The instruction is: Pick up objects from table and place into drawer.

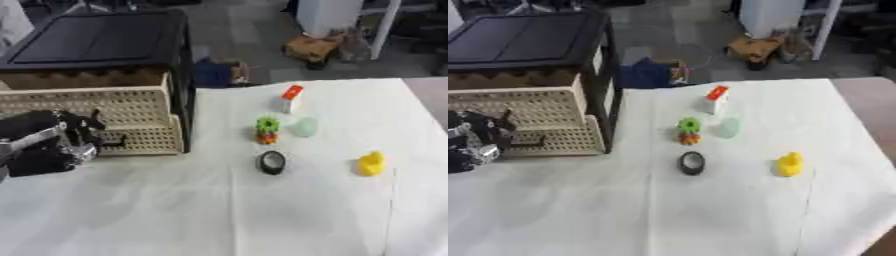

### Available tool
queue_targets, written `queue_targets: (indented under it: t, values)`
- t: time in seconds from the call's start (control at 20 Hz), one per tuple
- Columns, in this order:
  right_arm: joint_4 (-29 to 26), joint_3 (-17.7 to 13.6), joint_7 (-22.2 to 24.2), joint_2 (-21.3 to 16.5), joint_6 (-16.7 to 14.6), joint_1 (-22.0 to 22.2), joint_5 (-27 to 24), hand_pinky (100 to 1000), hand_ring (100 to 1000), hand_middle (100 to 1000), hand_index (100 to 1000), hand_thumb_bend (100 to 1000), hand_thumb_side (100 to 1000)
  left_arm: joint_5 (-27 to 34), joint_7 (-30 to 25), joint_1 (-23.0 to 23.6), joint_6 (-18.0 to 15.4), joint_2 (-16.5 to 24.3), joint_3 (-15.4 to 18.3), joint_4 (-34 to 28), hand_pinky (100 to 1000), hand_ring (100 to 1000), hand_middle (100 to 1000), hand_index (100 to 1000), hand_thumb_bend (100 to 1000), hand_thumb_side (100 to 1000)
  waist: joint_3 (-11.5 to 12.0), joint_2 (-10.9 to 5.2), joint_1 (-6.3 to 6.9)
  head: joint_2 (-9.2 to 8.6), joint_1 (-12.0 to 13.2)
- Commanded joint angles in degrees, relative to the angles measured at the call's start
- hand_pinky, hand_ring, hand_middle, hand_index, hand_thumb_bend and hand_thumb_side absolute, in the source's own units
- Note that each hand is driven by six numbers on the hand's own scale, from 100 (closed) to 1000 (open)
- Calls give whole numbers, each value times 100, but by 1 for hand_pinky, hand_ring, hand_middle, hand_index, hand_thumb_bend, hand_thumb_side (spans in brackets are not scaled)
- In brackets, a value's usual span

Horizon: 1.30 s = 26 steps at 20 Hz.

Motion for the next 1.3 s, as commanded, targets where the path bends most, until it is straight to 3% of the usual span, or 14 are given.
queue_targets:
  t: [0.05,0.75,1.15,1.3]
  values:
    - [-96,-67,28,-88,-23,-55,-1,703,613,635,898,325,1000,-62,78,-155,-22,88,91,16,482,701,703,980,100,1000,-14,-80,-10,-56,31]
    - [-96,-77,21,-75,-33,-70,-23,705,614,635,898,318,1000,-75,162,-317,-46,-53,49,444,473,663,686,983,100,1000,-65,-95,-25,-84,77]
    - [-96,-87,-5,-53,-20,-48,-48,703,616,635,897,310,1000,617,10,161,-91,36,186,-788,372,482,550,771,100,1000,36,-186,-65,-7,-84]
    - [-96,-88,-14,-38,-19,-39,-56,702,616,635,896,307,1000,821,-74,348,17,23,334,-1295,347,450,521,748,100,1000,73,-223,-86,11,-179]
